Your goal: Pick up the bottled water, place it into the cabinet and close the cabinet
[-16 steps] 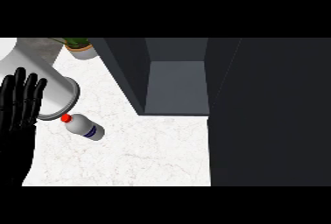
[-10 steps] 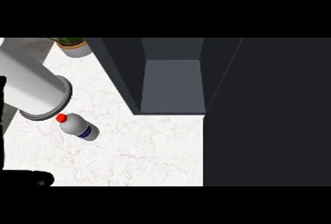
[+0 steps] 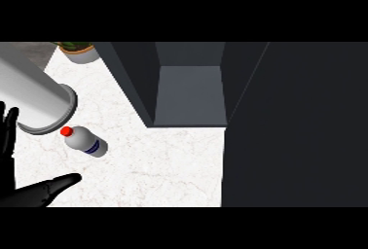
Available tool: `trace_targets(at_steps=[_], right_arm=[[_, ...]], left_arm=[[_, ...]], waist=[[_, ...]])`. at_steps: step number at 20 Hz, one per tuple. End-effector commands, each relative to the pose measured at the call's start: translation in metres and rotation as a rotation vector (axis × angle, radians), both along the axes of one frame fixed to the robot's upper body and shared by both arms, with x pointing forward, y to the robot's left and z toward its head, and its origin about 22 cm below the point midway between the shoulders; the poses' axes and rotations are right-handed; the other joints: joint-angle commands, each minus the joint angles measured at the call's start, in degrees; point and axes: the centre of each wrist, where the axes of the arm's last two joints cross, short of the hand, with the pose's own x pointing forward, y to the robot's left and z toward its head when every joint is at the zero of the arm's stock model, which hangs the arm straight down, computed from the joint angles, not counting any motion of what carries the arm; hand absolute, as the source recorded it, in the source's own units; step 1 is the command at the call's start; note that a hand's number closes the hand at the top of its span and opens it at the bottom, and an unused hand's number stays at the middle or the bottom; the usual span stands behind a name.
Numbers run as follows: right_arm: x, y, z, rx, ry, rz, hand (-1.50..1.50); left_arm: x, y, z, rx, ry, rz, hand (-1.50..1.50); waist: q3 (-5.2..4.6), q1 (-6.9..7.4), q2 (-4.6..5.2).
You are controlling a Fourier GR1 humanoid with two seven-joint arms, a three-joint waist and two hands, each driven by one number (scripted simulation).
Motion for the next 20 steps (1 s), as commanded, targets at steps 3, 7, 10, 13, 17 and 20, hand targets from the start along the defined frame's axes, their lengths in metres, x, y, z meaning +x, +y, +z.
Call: trace_targets(at_steps=[3,7,10,13,17,20], right_arm=[[-0.041,0.002,0.022,0.012,0.025,0.02,-1.5],[-0.048,-0.004,0.025,0.0,0.03,0.029,-1.5],[-0.056,0.004,0.028,0.012,0.04,0.021,-1.5],[-0.065,0.006,0.029,0.018,0.023,0.006,-1.5],[-0.072,-0.003,0.013,0.019,0.049,0.01,-1.5],[-0.082,0.004,0.012,0.02,0.042,0.003,-1.5]], left_arm=[[-0.017,-0.005,-0.002,-0.013,0.053,0.038,-1.5],[-0.027,0.002,-0.002,0.014,0.068,0.085,-1.5],[-0.025,-0.008,-0.003,0.001,0.098,0.08,-1.5],[-0.011,-0.003,-0.028,0.012,0.119,0.102,-1.5],[-0.016,0.012,-0.047,-0.01,0.115,0.168,-1.5],[-0.003,0.019,-0.051,0.012,0.127,0.225,-1.5]], waist=[[-0.06,-0.03,0.05],[-0.06,0.09,0.05],[-0.07,-0.02,0.06],[-0.1,-0.47,0.04],[-0.08,-0.43,0.0],[-0.08,-0.9,-0.04]])
